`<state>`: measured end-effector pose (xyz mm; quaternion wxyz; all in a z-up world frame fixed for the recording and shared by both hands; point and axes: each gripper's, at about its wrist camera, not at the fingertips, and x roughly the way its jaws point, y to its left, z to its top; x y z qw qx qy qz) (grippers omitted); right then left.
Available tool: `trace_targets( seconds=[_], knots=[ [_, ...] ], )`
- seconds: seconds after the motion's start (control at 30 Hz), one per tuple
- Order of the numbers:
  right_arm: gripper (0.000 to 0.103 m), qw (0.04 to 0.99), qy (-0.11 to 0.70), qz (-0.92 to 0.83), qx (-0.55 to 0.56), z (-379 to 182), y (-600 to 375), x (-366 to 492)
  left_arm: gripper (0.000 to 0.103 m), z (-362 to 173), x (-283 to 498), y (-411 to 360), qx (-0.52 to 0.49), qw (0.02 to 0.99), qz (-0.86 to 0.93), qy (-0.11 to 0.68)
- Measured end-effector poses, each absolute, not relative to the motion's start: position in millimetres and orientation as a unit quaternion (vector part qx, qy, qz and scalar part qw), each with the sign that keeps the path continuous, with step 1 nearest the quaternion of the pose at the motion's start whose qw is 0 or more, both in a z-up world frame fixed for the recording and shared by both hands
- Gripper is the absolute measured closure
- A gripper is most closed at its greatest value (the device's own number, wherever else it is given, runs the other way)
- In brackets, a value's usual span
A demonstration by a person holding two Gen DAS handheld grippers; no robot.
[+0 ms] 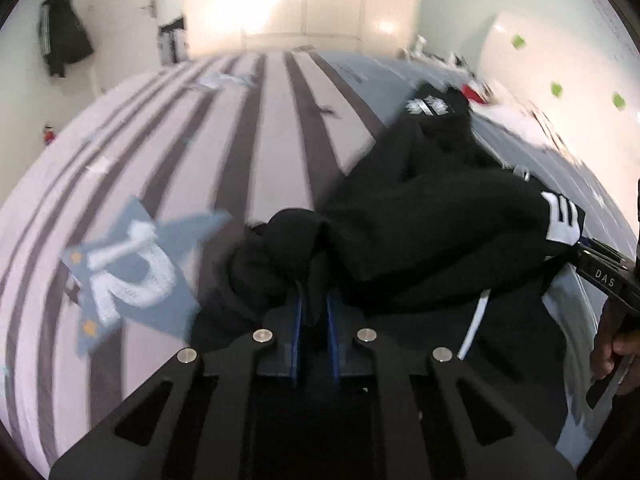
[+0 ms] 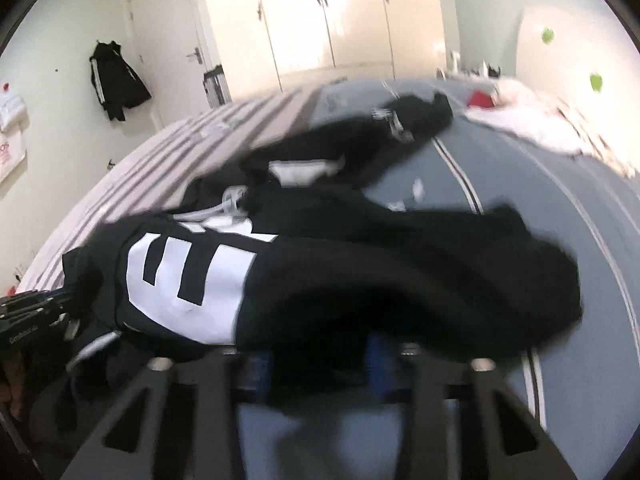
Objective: Fold clothes
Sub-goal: 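Carry the black hoodie with both grippers onto the striped bed area and spread it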
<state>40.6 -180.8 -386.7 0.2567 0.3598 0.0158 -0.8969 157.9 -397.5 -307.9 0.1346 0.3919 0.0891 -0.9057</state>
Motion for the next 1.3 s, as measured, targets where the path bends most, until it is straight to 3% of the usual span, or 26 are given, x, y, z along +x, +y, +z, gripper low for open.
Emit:
trace_targets(
  seconds=[0.3, 0.47, 0.6, 0.7, 0.77, 0.83, 0.93, 1.07, 1.23, 1.3],
  knots=[
    [0.075, 0.331, 0.055, -0.897, 0.287, -310, -293, -13, 0.094, -267, 145, -514, 0.362, 0.278, -0.888, 0.064],
    [0.059, 0.326, 0.052, -0.899, 0.288, -304, -292, -17, 0.103, -267, 155, -598, 0.368, 0.41, -0.832, 0.065],
    [0.059, 0.283, 0.059, -0.902, 0.32, -336, -252, -16, 0.103, -264, 151, -564, 0.374, 0.34, -0.861, 0.06],
    [0.056, 0.25, 0.047, -0.906, 0.339, -355, -208, -16, 0.083, -262, 147, -538, 0.378, 0.286, -0.879, 0.056],
    [0.051, 0.233, 0.039, -0.906, 0.351, -368, -184, -17, 0.057, -261, 145, -521, 0.379, 0.25, -0.889, 0.053],
    [0.049, 0.216, 0.037, -0.905, 0.364, -378, -162, -18, 0.04, -260, 143, -504, 0.38, 0.213, -0.899, 0.05],
    [0.046, 0.197, 0.041, -0.904, 0.377, -388, -140, -21, 0.033, -257, 115, -471, 0.377, 0.172, -0.909, 0.035],
    [0.046, 0.188, 0.042, -0.903, 0.384, -393, -122, -26, 0.032, -265, 55, -449, 0.386, 0.163, -0.908, 0.023],
    [0.045, 0.261, 0.018, -0.887, 0.381, -388, -122, -25, 0.033, -298, 0, -466, 0.415, 0.185, -0.891, 0.008],
    [0.044, 0.289, 0.023, -0.878, 0.381, -389, -132, -27, 0.062, -313, -12, -472, 0.429, 0.185, -0.884, -0.002]
  ],
)
